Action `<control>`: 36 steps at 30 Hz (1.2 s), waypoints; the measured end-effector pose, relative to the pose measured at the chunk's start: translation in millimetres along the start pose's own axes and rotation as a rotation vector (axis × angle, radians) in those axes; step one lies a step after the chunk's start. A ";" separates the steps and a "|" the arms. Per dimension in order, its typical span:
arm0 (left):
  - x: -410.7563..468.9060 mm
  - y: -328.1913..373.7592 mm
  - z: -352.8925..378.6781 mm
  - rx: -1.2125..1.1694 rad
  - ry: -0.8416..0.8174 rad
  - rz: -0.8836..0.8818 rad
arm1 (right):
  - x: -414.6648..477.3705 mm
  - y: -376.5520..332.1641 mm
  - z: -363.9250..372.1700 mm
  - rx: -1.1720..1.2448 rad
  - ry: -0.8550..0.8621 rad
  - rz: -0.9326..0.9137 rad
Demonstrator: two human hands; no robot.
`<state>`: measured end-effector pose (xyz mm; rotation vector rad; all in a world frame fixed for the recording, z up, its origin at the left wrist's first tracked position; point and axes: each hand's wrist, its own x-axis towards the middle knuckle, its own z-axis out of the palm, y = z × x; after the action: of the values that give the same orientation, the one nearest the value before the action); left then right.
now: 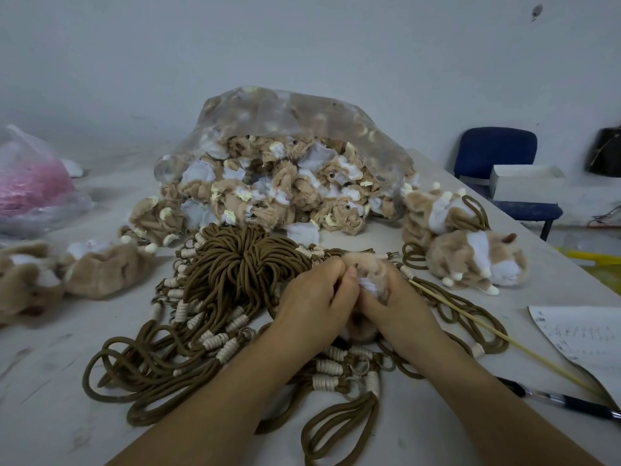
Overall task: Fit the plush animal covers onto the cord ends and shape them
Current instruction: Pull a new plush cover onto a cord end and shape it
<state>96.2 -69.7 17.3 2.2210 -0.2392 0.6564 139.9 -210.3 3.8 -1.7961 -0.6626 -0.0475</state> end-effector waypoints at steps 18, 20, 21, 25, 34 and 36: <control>5.4 -13.3 8.5 0.038 0.033 -0.122 | -3.3 2.4 -7.3 -0.046 0.126 0.124; 7.3 -14.0 6.8 -0.124 -0.042 -0.268 | -3.8 3.3 -7.3 -0.092 0.103 0.141; 8.0 -13.9 5.7 -0.212 -0.071 -0.336 | -4.0 2.9 -7.2 -0.104 0.088 0.145; 6.8 -12.3 2.5 -0.450 -0.111 -0.466 | -5.4 -0.5 -7.3 -0.145 0.022 0.064; 11.8 -19.7 0.1 0.131 -0.164 -0.059 | -5.3 -1.8 -7.4 -0.166 0.038 0.076; 11.7 -19.5 1.1 0.147 -0.178 -0.058 | -5.8 0.1 -7.4 -0.203 0.036 0.069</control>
<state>113.8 -57.1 10.2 2.4208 -0.2213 0.4576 137.3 -219.3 4.2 -2.0073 -0.5858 -0.1036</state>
